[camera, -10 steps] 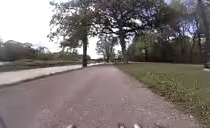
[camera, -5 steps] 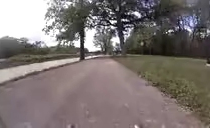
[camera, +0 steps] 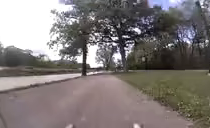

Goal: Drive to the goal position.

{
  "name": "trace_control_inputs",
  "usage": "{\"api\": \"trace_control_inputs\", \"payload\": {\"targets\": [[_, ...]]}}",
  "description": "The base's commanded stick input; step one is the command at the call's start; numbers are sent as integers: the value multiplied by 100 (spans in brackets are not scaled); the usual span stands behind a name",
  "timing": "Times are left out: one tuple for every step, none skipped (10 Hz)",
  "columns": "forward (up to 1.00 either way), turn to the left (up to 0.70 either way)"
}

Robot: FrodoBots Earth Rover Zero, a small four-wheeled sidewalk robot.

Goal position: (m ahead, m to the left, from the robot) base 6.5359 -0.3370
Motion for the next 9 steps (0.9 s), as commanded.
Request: {"api": "trace_control_inputs", "payload": {"targets": [[100, 0], [100, 0], [100, 0], [100, 0], [100, 0], [100, 0], [100, 0], [100, 11], [100, 28]]}}
